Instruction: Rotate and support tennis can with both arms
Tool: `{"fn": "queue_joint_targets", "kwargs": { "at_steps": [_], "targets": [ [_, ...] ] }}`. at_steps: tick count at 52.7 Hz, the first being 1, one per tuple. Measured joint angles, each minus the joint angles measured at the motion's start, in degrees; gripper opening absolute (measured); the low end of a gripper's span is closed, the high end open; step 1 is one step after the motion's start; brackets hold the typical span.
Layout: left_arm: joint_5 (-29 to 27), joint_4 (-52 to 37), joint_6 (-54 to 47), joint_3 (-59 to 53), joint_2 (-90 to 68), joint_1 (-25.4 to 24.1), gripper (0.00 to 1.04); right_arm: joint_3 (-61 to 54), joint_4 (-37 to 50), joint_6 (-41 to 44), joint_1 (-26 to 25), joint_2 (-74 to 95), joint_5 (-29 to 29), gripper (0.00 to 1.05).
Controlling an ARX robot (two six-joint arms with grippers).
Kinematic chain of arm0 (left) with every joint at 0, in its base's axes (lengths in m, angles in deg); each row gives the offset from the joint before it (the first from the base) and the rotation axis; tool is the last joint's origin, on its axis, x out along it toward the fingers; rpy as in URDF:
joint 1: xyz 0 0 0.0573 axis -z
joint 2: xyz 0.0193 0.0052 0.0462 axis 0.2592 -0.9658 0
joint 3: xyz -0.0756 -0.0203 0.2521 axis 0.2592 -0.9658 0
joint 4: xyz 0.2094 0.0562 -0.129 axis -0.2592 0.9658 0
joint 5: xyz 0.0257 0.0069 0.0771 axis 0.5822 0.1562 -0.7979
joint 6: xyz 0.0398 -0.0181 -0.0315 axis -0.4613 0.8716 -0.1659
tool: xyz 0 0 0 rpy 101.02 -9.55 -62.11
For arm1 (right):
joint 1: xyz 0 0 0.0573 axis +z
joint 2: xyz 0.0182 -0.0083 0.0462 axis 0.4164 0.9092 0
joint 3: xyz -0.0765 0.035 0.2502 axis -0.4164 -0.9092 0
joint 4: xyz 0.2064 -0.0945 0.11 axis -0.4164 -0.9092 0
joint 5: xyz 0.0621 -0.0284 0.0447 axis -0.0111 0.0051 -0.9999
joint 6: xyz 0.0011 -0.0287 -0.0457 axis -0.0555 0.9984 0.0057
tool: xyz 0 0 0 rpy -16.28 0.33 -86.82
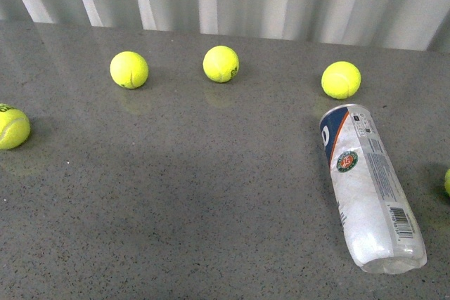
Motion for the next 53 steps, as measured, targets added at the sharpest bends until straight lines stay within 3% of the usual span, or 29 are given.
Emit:
{"fn": "queue_joint_targets", "kwargs": {
  "at_steps": [50,53],
  "targets": [
    [0.00,0.00,0.00,0.00,0.00,0.00,0.98,0.00,0.00,0.00,0.00,0.00,0.00,0.98],
    [0.00,0.00,0.00,0.00,0.00,0.00,0.98,1.33,-3.91,-1.66,0.02,1.60,1.33,0.98]
  ]
}}
